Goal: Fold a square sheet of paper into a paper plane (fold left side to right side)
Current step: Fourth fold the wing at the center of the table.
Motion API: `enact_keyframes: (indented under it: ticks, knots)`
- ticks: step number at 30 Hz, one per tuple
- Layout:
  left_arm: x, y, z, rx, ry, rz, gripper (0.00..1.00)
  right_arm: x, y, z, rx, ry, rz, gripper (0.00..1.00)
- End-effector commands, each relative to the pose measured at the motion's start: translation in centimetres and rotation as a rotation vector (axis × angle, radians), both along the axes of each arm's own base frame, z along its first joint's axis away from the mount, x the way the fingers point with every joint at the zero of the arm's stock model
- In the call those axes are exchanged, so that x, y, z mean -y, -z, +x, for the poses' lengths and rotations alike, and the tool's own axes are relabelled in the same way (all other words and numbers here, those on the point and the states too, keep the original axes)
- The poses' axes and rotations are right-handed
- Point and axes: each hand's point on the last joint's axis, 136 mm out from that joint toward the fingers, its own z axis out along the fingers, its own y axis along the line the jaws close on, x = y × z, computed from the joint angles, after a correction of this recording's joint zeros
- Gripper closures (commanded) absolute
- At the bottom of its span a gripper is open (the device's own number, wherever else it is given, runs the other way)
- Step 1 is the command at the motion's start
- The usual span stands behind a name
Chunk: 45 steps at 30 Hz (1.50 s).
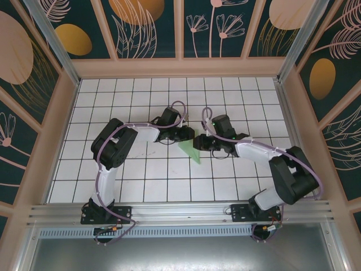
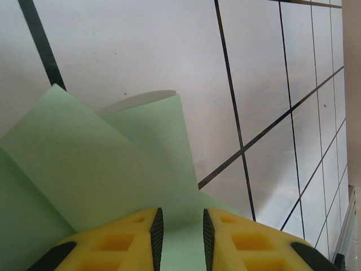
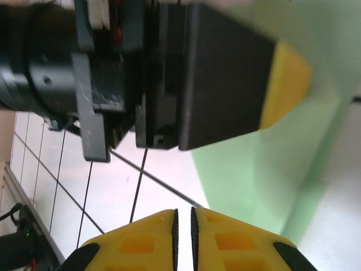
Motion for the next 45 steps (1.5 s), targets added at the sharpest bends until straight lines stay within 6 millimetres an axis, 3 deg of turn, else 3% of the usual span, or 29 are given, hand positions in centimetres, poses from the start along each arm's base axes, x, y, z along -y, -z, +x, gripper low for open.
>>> enact_keyframes:
  ticks: [1,11,18,33,40,45]
  knots:
    - [-4.4,8.1,-2.5,-0.133,-0.057,0.239,0.7,-1.3,1.6,-0.9,-0.069,-0.038,0.022,0.84]
    - [-4.6,8.2,-2.5,-0.129,-0.058,0.251,0.71,-0.4,5.1,-1.5,-0.138,-0.05,-0.113,0.83]
    - [-4.6,8.2,-2.4,-0.127,-0.057,0.255,0.71,0.3,6.5,-2.2,-0.168,-0.054,-0.17,0.83]
    - [-4.8,8.4,-2.4,-0.129,-0.063,0.271,0.71,0.8,7.5,-3.9,-0.215,-0.079,-0.213,0.83]
    - [-4.9,8.6,-2.4,-0.132,-0.065,0.28,0.71,2.0,8.1,-5.2,-0.235,-0.072,-0.265,0.83]
    - [-5.0,8.8,-2.4,-0.134,-0.065,0.281,0.71,2.1,7.2,-4.5,-0.194,-0.05,-0.263,0.83]
